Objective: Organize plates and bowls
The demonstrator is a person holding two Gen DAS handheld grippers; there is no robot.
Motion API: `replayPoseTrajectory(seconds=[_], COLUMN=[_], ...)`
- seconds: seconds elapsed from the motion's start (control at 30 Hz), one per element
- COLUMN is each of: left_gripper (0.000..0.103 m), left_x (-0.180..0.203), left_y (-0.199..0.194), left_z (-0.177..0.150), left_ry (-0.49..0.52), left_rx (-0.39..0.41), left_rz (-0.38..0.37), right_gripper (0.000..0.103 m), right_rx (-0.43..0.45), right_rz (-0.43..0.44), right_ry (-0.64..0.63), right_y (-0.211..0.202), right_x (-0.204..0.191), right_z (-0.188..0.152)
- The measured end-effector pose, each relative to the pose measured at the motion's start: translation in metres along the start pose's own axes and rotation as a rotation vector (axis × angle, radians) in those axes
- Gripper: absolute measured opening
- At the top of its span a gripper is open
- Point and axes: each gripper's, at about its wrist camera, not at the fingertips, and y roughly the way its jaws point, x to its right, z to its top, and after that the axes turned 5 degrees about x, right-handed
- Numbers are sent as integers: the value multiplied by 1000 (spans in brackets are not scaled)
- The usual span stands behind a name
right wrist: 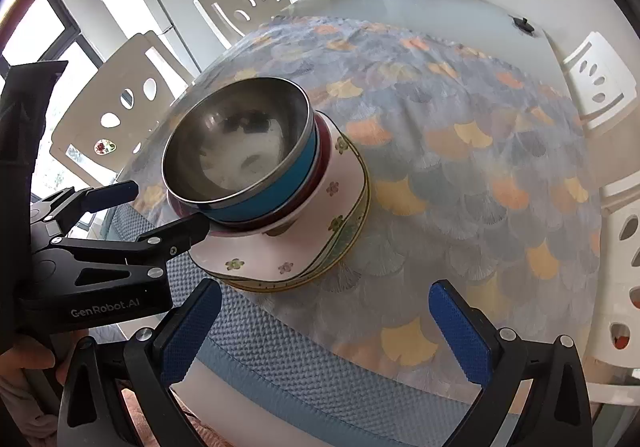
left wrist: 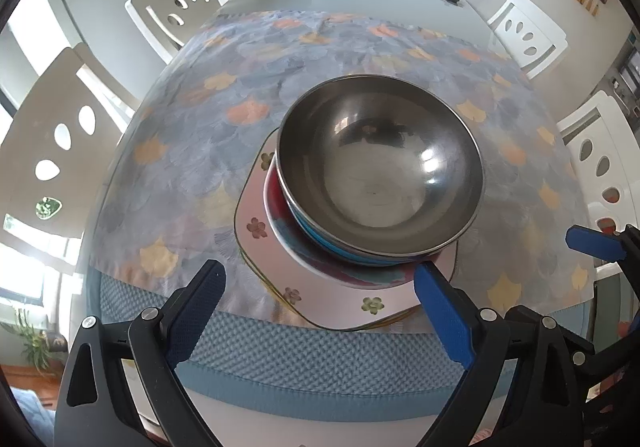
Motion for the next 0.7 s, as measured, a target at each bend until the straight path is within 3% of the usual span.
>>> replayPoseTrajectory(seconds=[0.7], left_gripper=[95], left_x=[-1], left_y=[1], left_z=[0], left_ry=[-15], left_rx=[-4], left_rz=[3], right_gripper=[103], right_rx=[-24], right_rz=[11], right_ry=[6], right_y=[5], right_x=[-1], right_z=[-3])
